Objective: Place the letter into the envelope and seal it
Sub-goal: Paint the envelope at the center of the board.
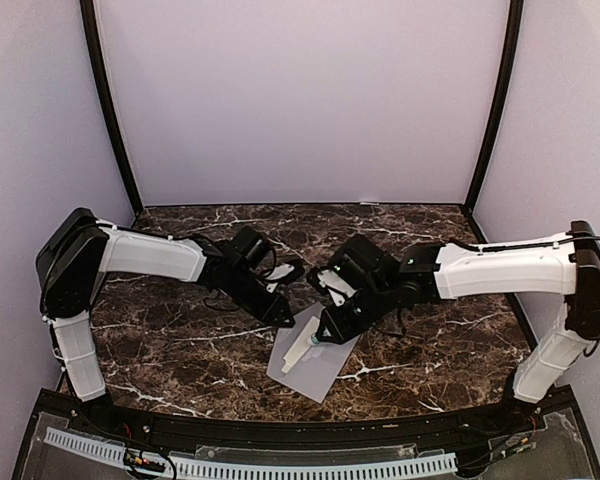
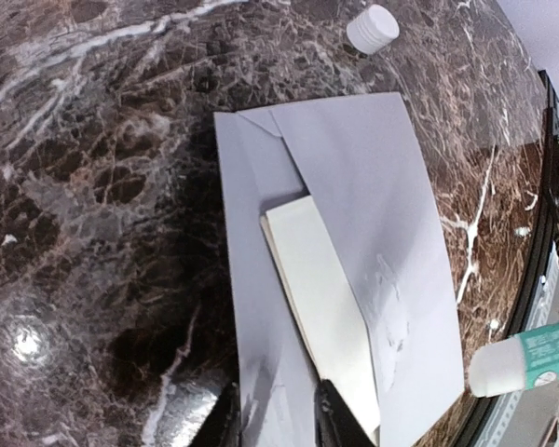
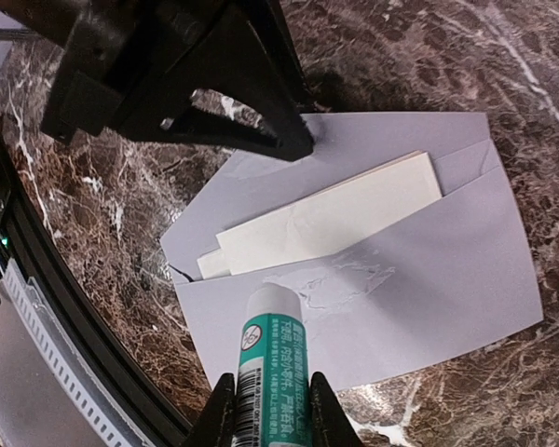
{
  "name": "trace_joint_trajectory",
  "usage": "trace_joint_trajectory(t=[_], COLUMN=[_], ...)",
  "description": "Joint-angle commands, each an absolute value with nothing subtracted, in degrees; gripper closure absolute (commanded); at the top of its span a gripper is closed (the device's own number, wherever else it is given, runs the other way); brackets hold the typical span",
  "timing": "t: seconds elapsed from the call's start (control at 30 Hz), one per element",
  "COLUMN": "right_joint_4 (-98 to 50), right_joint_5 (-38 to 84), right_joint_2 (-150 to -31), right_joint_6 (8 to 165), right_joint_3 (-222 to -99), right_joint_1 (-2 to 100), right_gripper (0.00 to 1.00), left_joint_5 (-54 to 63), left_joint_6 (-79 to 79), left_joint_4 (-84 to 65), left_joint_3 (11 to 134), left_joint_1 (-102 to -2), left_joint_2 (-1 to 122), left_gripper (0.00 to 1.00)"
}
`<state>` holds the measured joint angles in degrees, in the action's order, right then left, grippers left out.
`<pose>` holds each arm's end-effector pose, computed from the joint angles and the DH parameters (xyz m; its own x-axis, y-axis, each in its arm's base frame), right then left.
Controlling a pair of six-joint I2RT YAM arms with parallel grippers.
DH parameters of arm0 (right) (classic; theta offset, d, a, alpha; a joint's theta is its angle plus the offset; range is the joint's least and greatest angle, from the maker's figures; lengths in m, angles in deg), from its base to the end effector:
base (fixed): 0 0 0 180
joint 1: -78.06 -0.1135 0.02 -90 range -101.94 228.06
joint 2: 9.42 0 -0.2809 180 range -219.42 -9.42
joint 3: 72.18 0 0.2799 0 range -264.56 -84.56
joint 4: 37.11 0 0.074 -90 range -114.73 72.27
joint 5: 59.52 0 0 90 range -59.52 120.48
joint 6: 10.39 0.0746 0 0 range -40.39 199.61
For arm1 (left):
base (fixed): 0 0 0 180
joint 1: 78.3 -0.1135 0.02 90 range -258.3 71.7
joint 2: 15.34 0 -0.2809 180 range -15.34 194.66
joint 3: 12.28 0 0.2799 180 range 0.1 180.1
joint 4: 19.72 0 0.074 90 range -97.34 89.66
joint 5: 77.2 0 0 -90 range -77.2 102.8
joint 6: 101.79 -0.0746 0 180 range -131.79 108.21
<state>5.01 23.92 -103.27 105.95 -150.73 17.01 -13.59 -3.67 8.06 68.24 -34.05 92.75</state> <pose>0.1806 0.3442 0.1951 -0.7645 -0.4713 -0.4399 -0.6248 0.7099 0.3252 0.2887 -0.3276 0.1351 -0.6972 0.5026 -0.5112 0.7148 0.5417 -0.4423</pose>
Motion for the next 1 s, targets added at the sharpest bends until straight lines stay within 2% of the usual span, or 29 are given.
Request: trace_joint_trajectory(t=[0.0, 0.07, 0.17, 0.3, 0.37, 0.47, 0.77, 0.97], right_joint_4=[0.92, 0.19, -1.28, -3.12, -4.17, -5.43, -6.04, -5.90], right_joint_5=[26.18, 26.02, 25.15, 23.49, 22.57, 21.59, 21.26, 19.20], right_joint_2=[-98.90, -98.12, -97.27, -96.83, -97.08, -97.83, -99.26, -100.93], right_joint_6=[108.89, 109.32, 109.73, 110.36, 110.58, 110.74, 110.63, 109.88], right_joint_3=[-147.02, -145.54, -143.97, -142.06, -141.44, -141.16, -141.19, -141.38], right_joint_1=[19.16, 19.74, 20.31, 20.58, 20.69, 20.73, 20.69, 20.54], right_gripper=[1.00, 1.00, 1.00, 1.00, 1.00, 1.00, 1.00, 1.00], left_joint_5=[-7.71, -4.94, -1.42, -9.86, -15.60, -19.53, -18.59, -17.48], left_joint_6=[-3.99, -3.60, -2.17, 1.71, 4.76, 6.93, 5.35, 5.69], left_joint_4=[8.03, 7.32, 5.45, 1.64, -0.26, -2.28, 0.40, 1.14], left_joint_3=[70.47, 70.62, 69.46, 65.14, 62.77, 59.26, 61.50, 62.40], left_joint_1=[-34.25, -34.20, -34.21, -34.00, -33.14, -31.92, -31.26, -31.20], left_joint_2=[89.93, 88.01, 83.55, 80.08, 80.55, 82.07, 88.32, 91.23], left_gripper=[0.62, 0.52, 0.49, 0.52, 0.58, 0.61, 0.62, 0.67])
